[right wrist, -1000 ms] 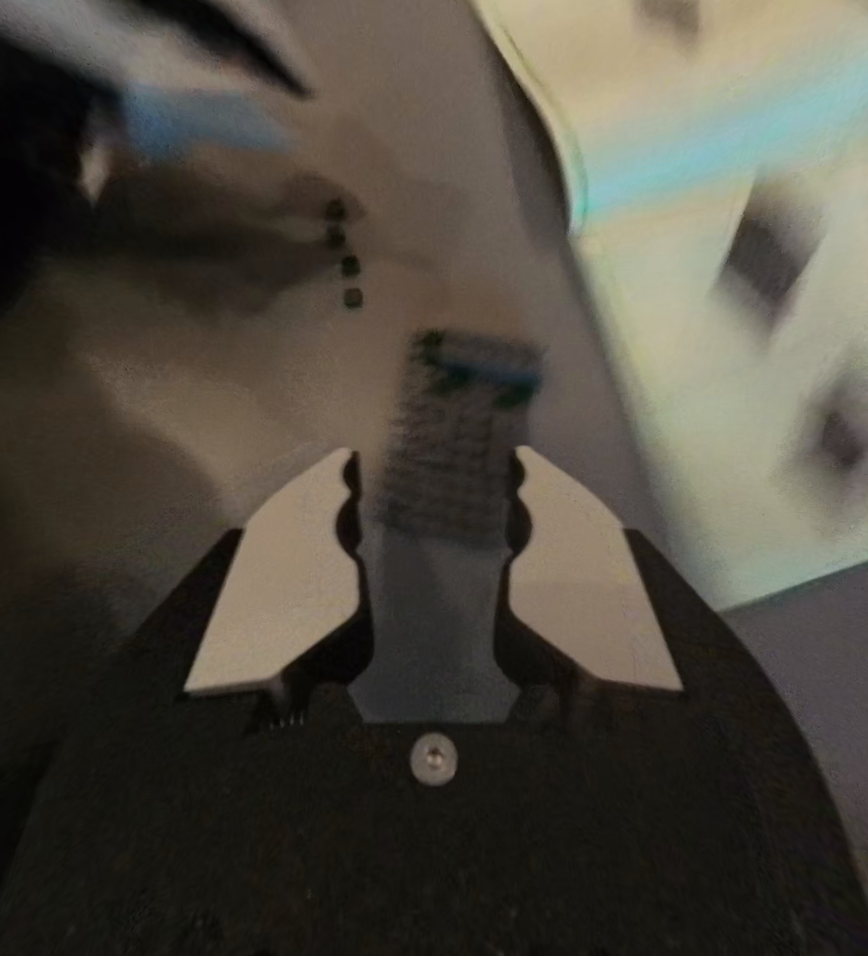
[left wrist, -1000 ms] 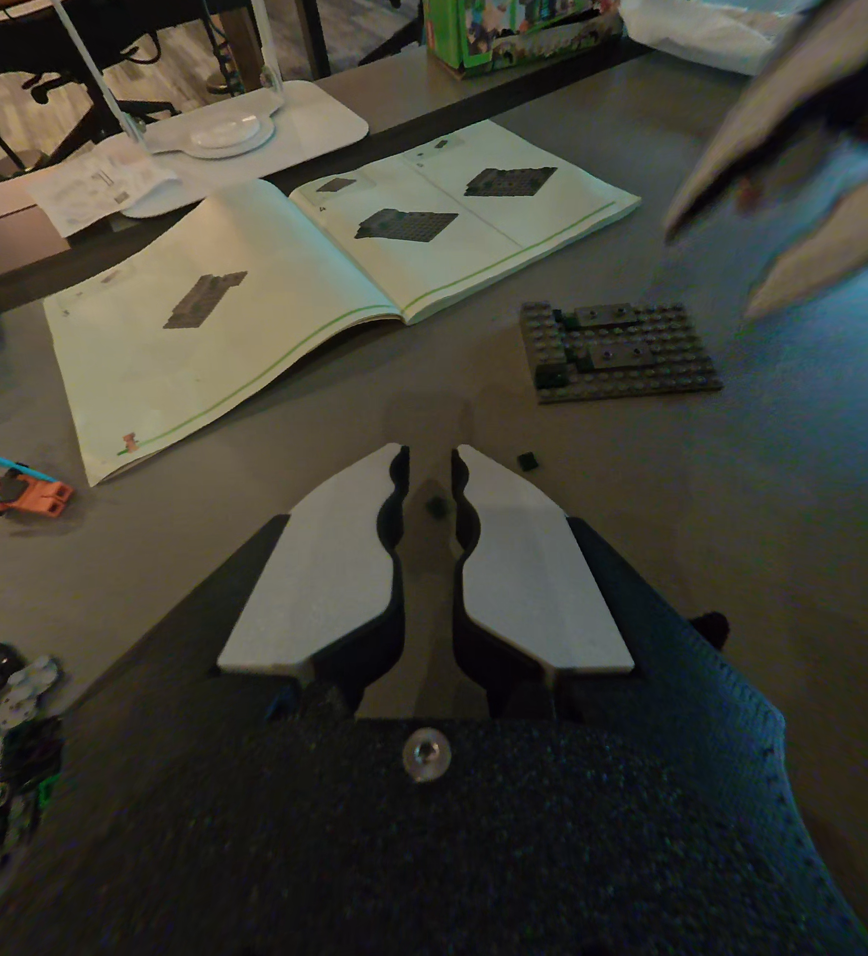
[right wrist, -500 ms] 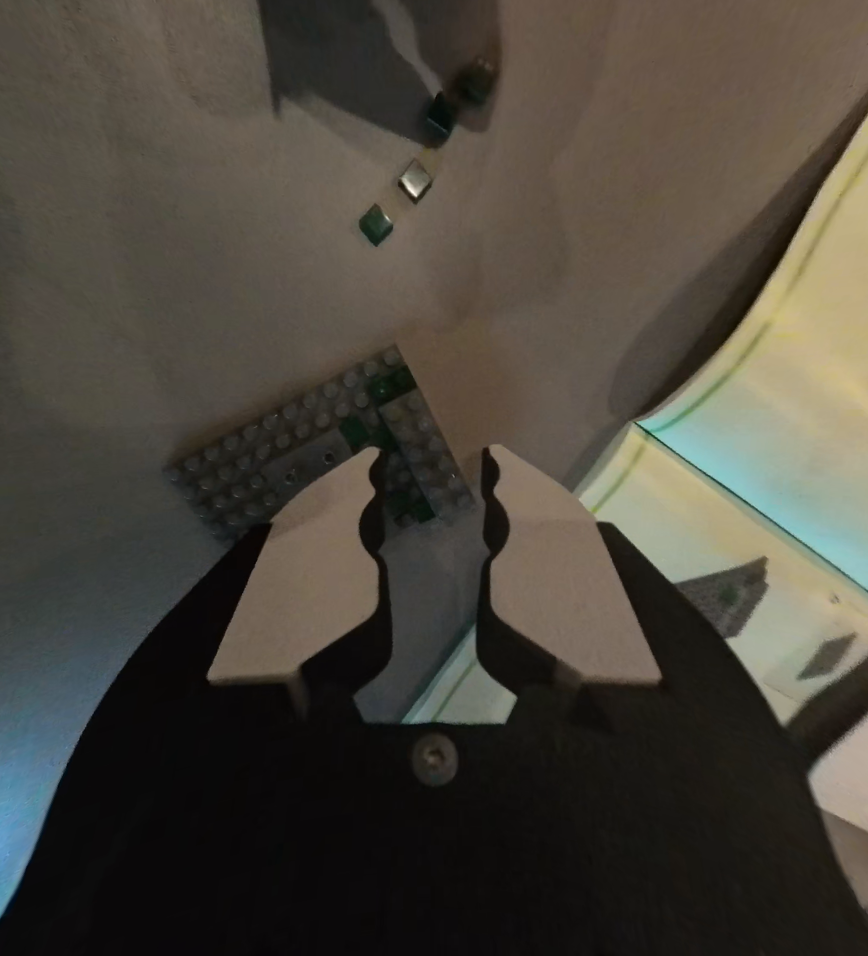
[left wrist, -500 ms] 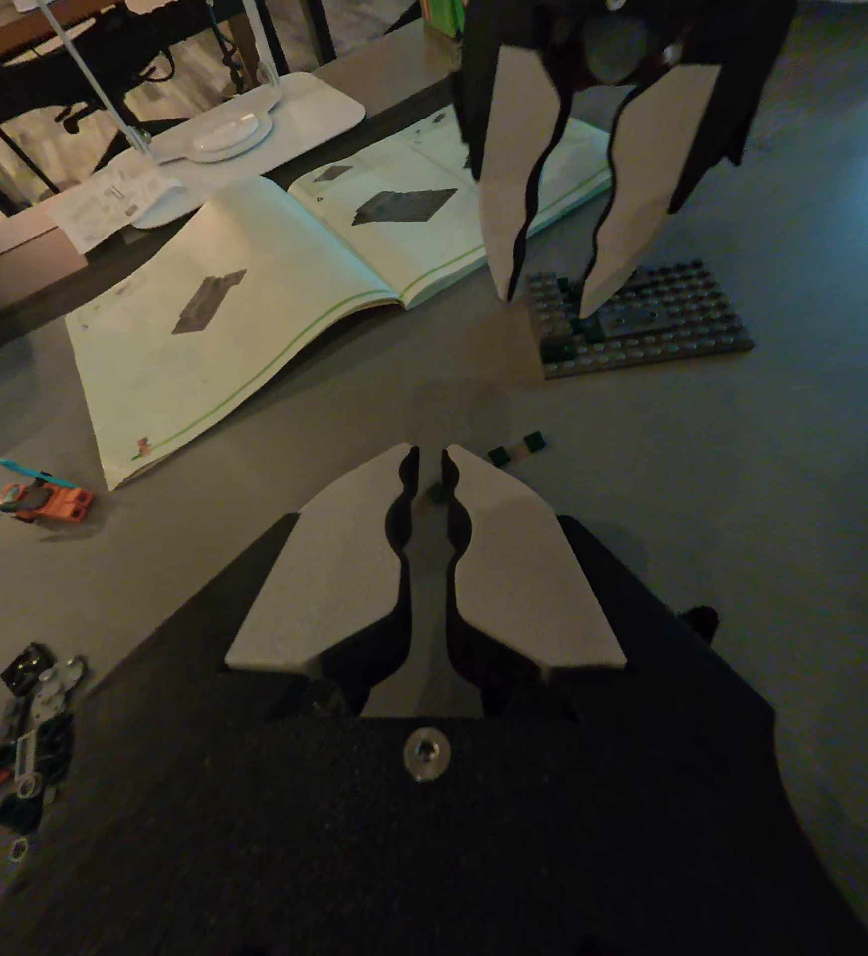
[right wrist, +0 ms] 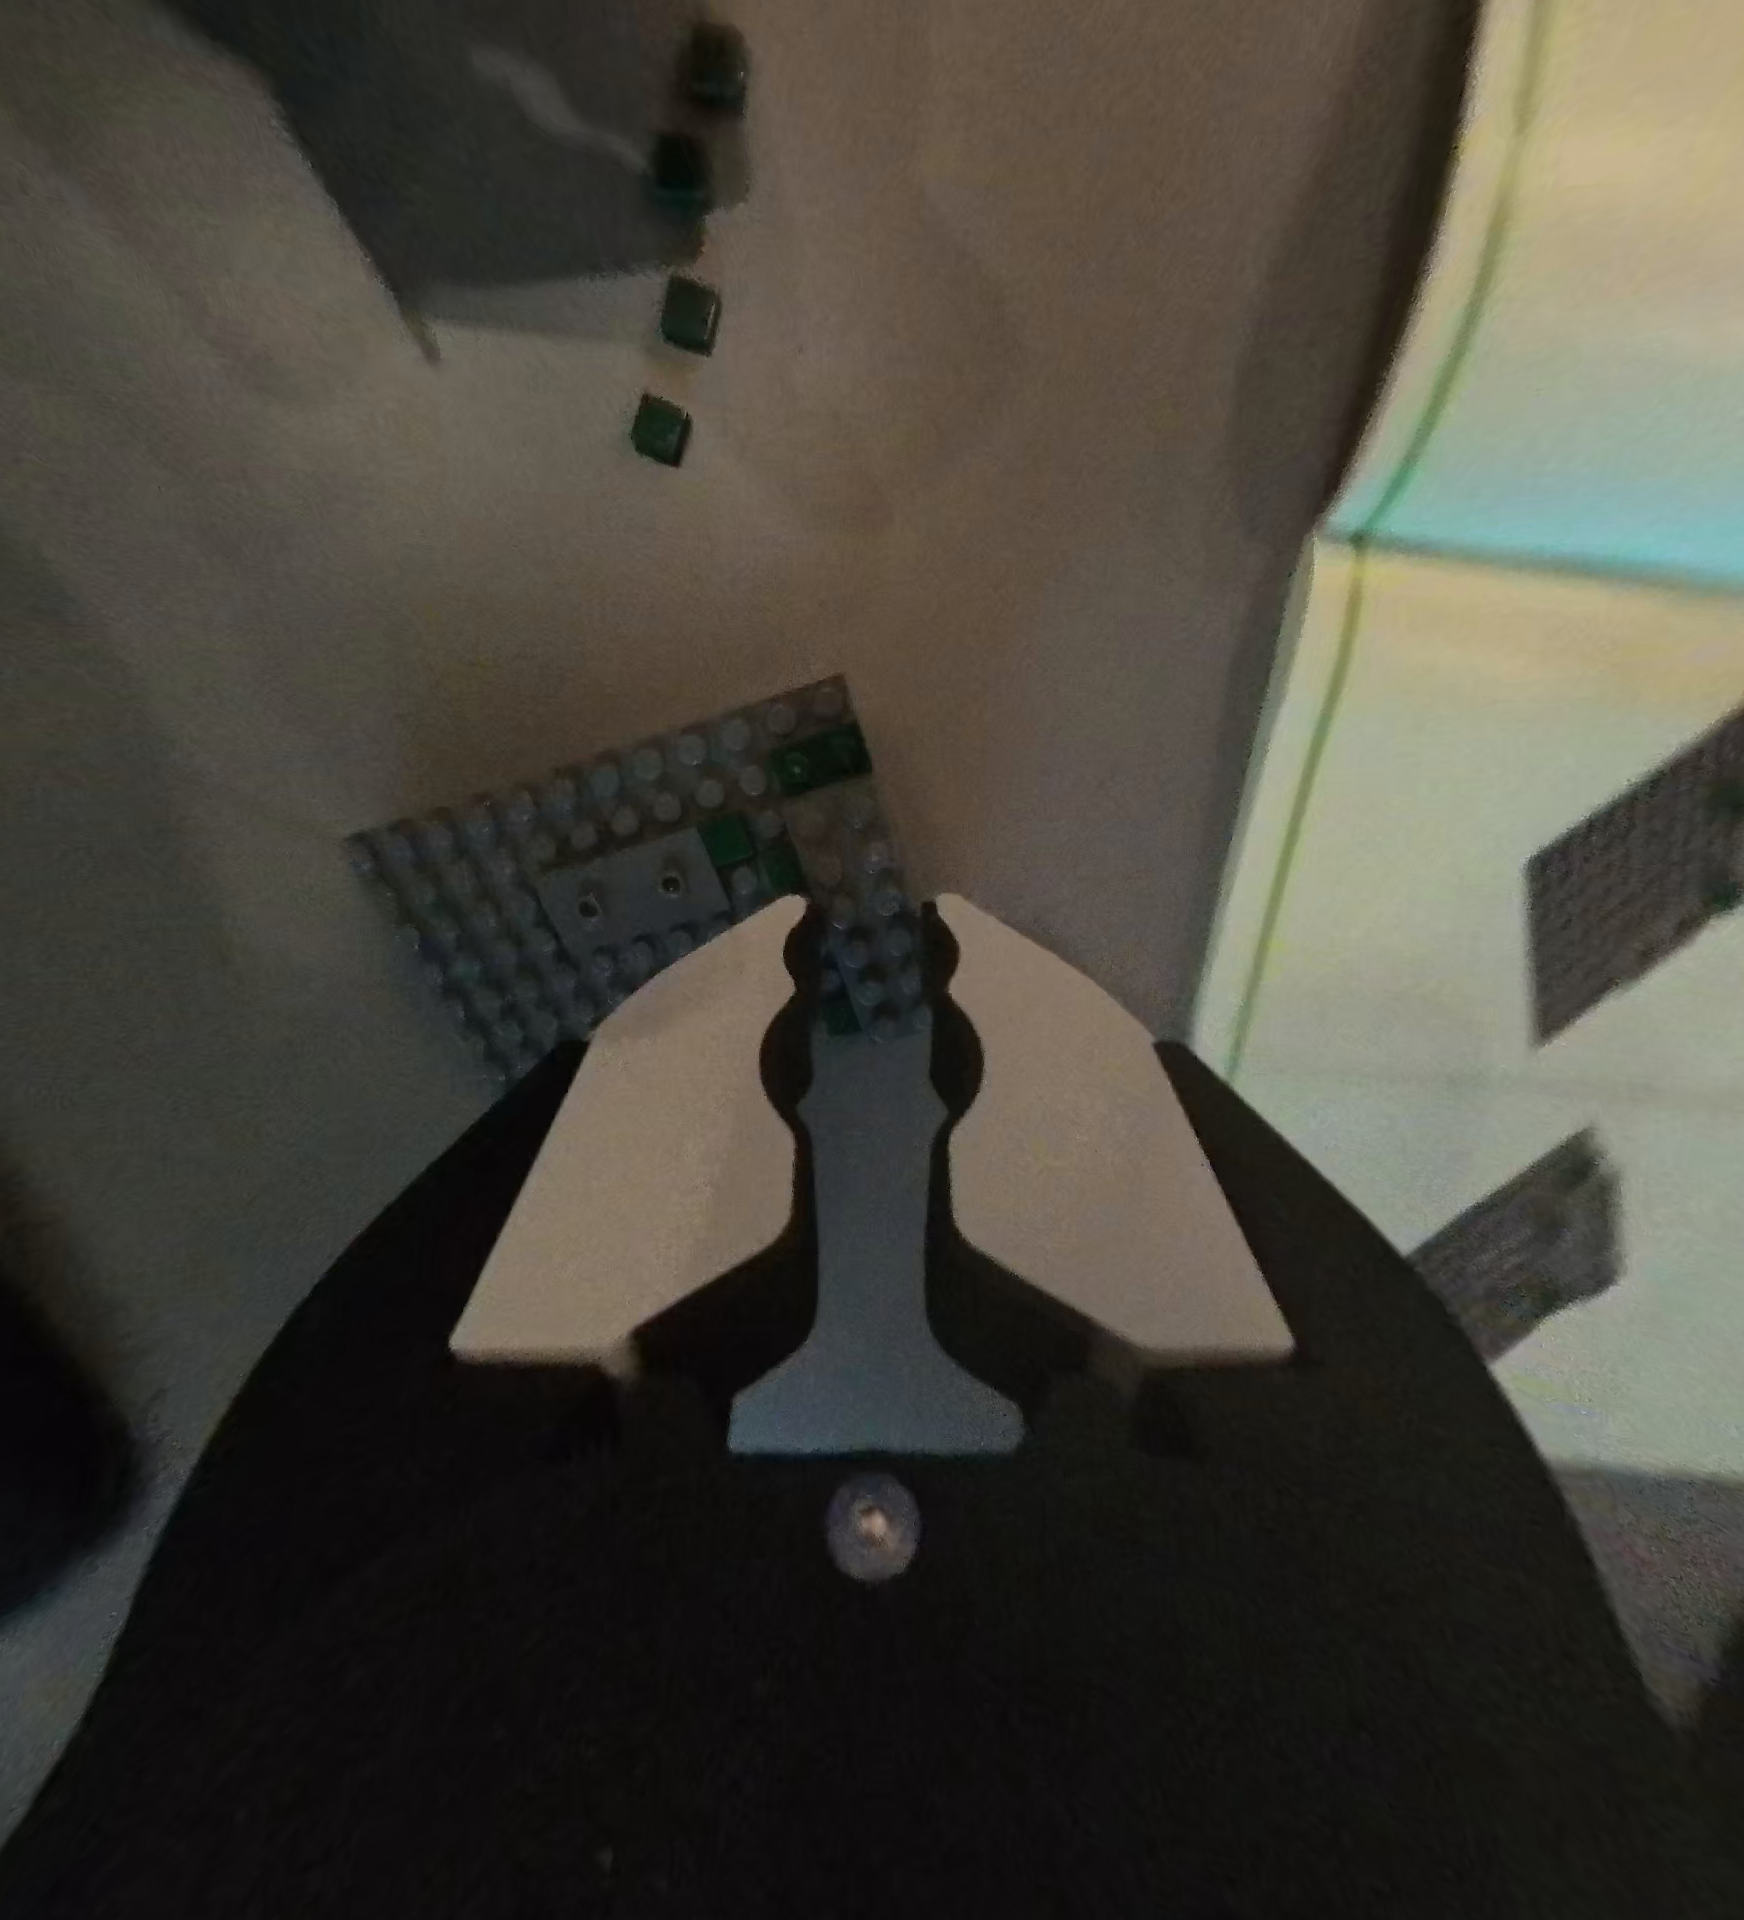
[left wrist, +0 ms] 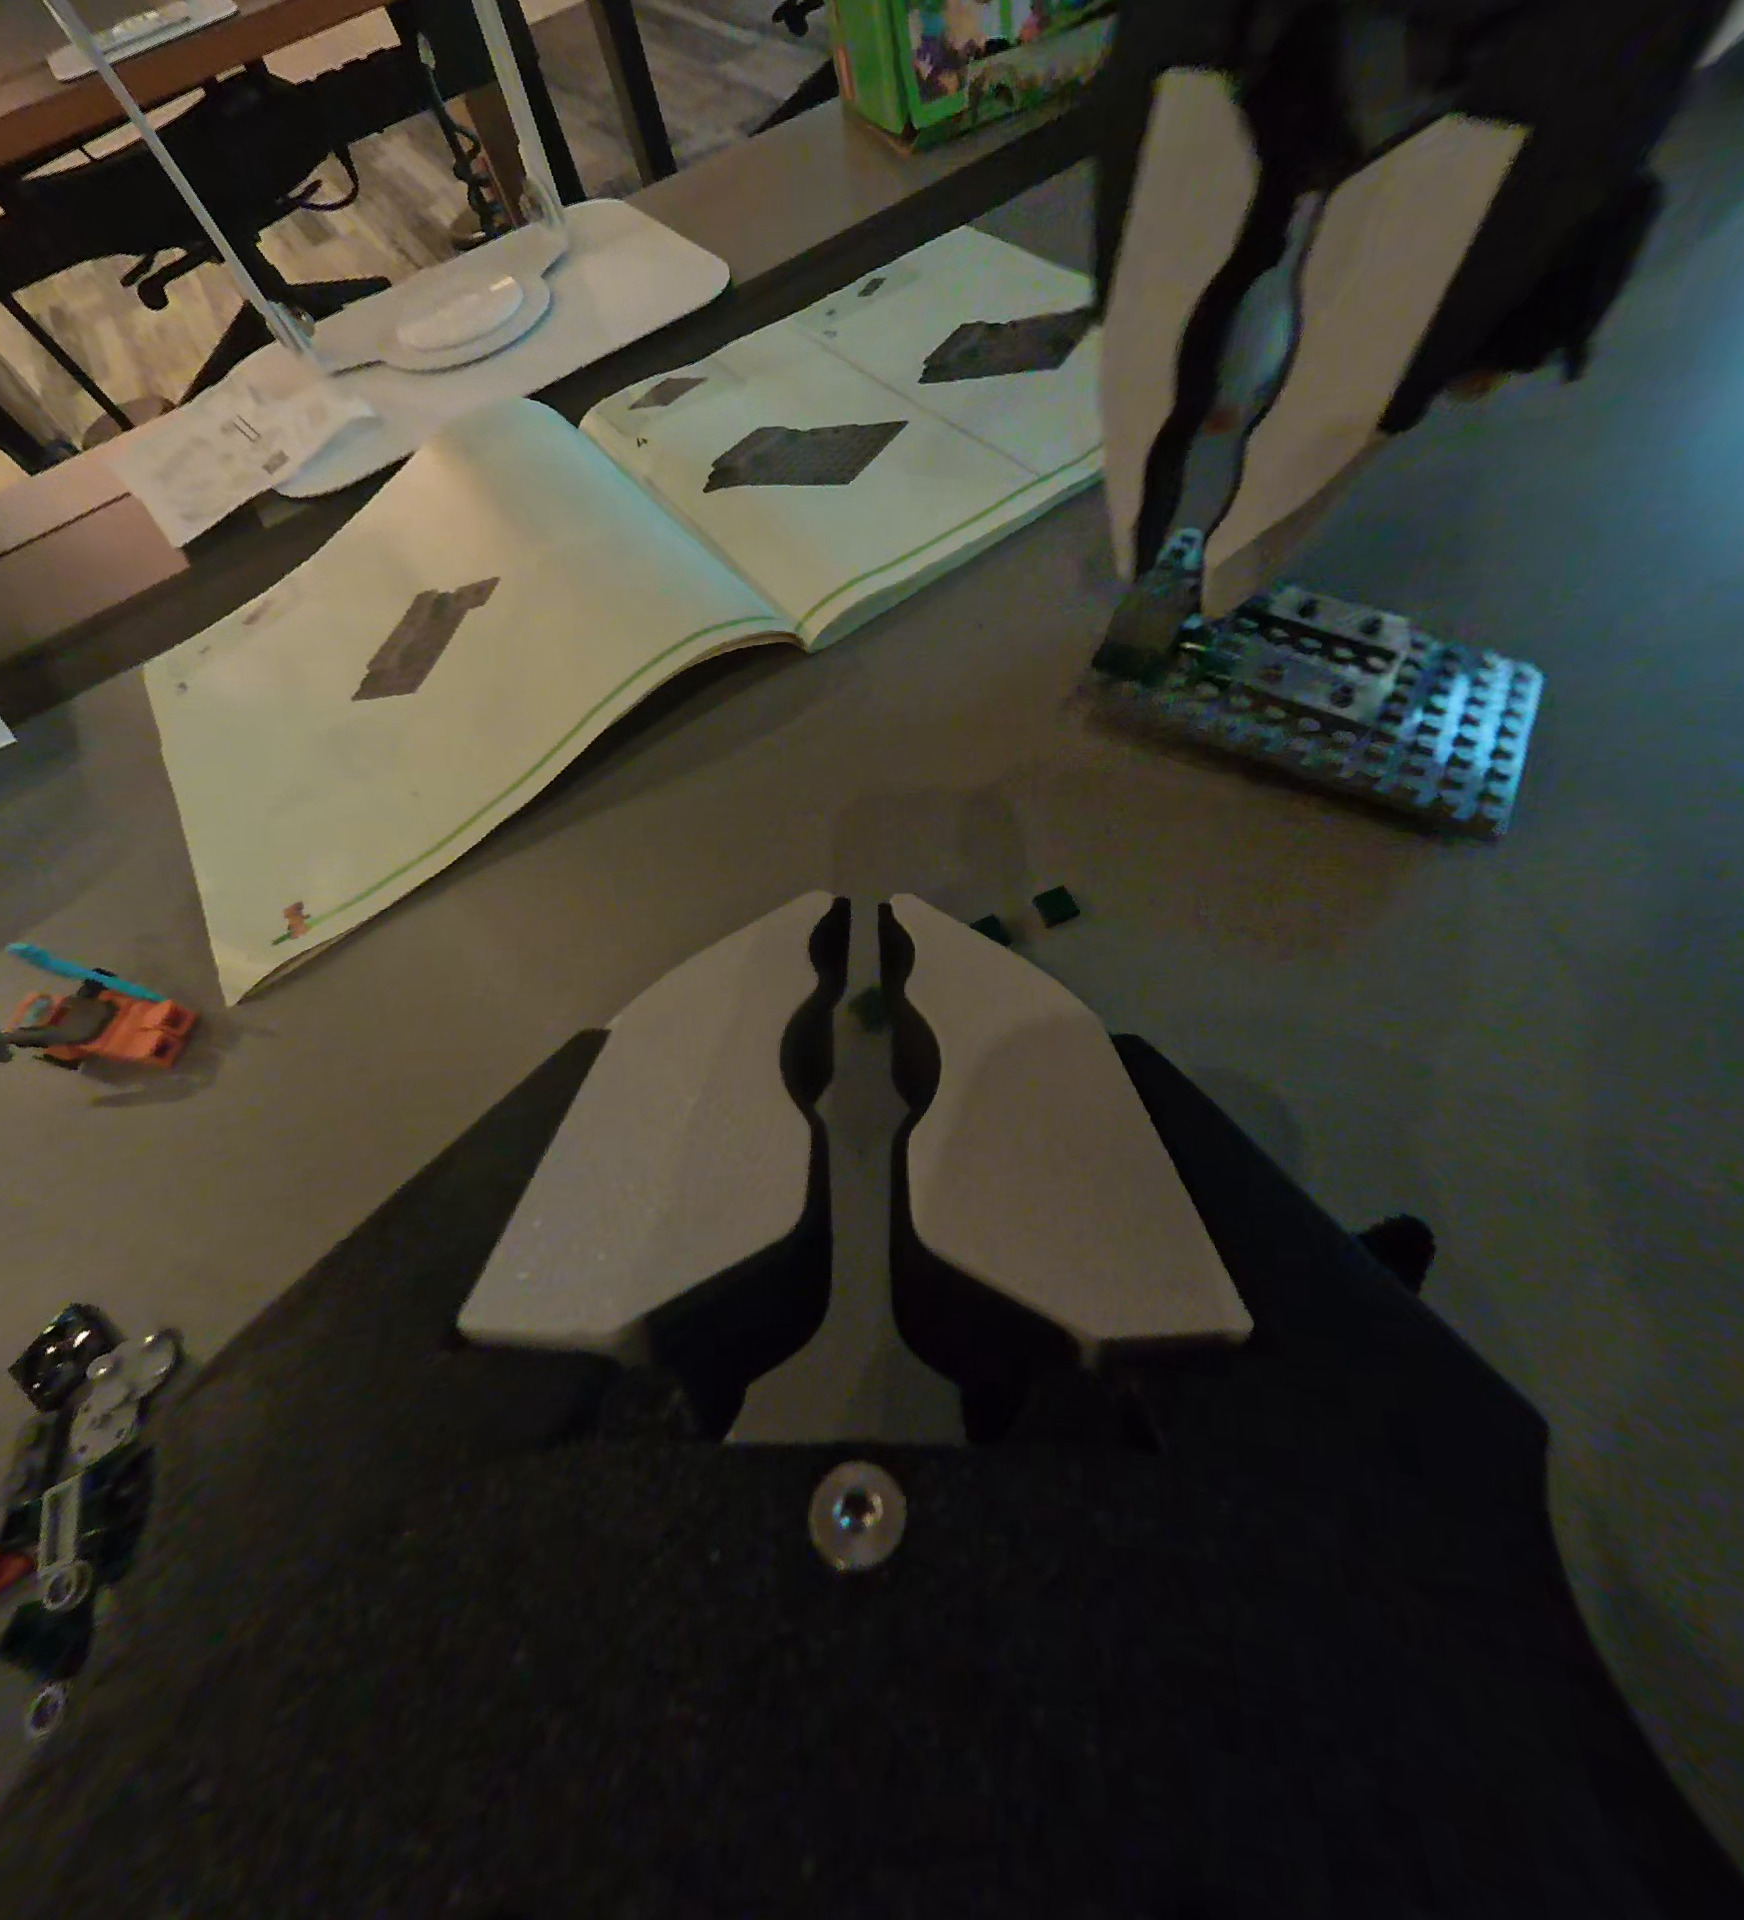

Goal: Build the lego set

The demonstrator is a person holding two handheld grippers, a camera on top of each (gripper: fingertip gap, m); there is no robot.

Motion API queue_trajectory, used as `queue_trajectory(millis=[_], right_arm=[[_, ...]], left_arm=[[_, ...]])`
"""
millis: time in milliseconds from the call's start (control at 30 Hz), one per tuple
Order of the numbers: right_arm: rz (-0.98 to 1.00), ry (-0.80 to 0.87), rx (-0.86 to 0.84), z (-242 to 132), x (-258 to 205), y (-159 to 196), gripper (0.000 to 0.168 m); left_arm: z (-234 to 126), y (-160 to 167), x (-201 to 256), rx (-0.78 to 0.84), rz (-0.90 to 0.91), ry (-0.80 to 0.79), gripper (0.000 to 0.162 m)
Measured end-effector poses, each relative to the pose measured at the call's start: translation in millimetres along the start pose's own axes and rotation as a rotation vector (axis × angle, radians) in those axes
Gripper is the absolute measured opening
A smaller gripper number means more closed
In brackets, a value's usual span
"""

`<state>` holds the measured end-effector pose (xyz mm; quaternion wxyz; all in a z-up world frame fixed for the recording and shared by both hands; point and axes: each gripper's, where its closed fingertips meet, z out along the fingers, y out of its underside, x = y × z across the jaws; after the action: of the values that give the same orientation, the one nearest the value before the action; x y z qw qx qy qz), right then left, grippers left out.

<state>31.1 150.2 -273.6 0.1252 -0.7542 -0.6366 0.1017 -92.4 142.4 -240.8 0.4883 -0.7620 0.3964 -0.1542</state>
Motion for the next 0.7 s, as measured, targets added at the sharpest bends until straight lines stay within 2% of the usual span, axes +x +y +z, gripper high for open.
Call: queue_trajectory(millis=[200,567,700], right_arm=[[0.014,0.017,0.011,2,-2,14,0.018],[0.014,-0.027,0.071,5,1,13,0.018],[-0.046,-0.011,0.094,-2,4,14,0.028]], left_arm=[[2,-1,4,0.0,0.002,0.018,0.005],[4,4,4,-0.02,0.016,0.009,0.005],[5,3,4,-0.02,0.01,0.014,0.005]])
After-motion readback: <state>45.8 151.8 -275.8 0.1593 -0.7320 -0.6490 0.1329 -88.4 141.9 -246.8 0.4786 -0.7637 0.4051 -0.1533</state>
